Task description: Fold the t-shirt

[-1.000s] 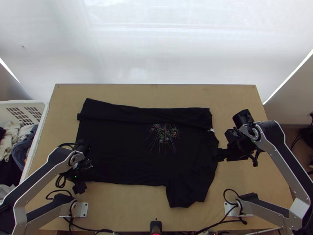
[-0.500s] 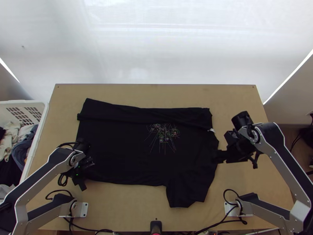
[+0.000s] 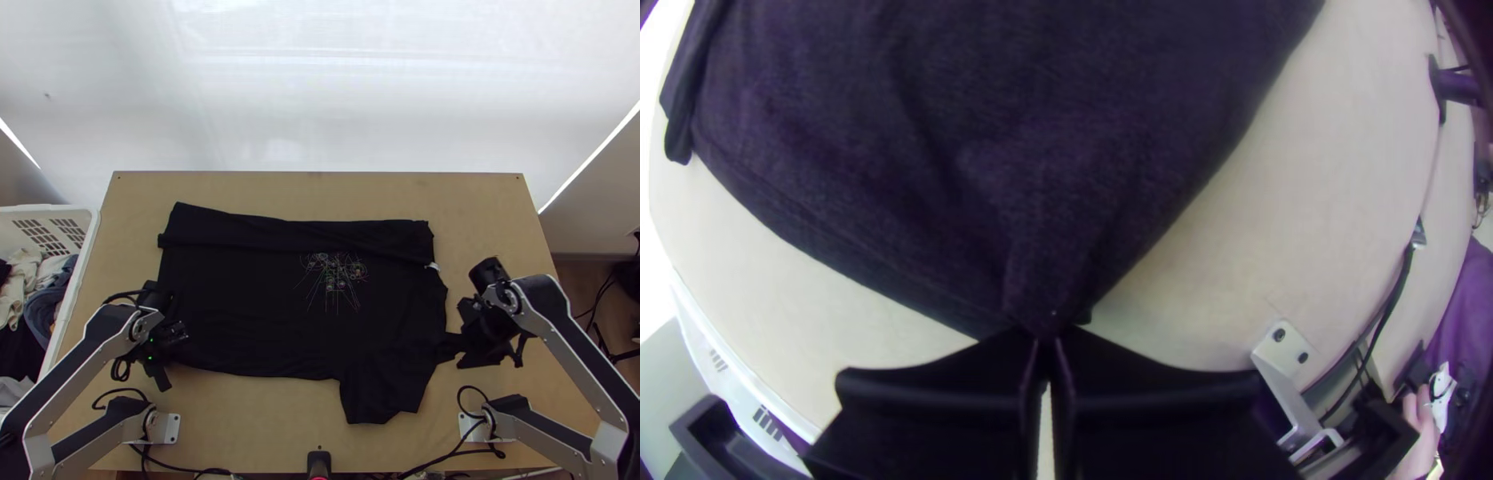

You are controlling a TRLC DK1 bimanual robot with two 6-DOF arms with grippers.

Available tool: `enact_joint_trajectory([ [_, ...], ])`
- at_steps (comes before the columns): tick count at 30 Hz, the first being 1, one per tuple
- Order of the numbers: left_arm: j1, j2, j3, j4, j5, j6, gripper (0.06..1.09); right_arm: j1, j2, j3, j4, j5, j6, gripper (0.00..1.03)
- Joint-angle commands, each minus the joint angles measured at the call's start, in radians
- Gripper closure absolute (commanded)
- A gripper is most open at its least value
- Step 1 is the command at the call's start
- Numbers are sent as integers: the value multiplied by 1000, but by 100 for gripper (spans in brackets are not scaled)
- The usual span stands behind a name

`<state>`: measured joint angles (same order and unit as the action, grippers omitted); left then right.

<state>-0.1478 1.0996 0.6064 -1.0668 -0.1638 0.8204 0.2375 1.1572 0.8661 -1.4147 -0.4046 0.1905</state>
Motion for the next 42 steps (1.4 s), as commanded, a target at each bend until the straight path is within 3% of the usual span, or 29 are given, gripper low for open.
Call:
enact_joint_trajectory([
  [1,33,0,35,-1,14,33,105,-9,78,-88,48,-59,-34,19],
  [6,45,14,66,1,12,39,105,-52,176,-95,66,-60,-94,19],
  [7,56,16,72,-1,14,43,105,-66,197,-99,68,-59,-105,25],
  [9,68,16,78,1,14,49,105,-107,216,-110,86,-59,-112,47],
  [10,79,17,81,-2,14,52,105,-116,219,-121,95,-59,-117,49],
  [31,139,11,113,-22,46,108,105,-116,389,-142,303,-59,-148,49],
  [42,139,0,124,-27,52,106,105,-12,384,-130,327,-62,-118,49],
])
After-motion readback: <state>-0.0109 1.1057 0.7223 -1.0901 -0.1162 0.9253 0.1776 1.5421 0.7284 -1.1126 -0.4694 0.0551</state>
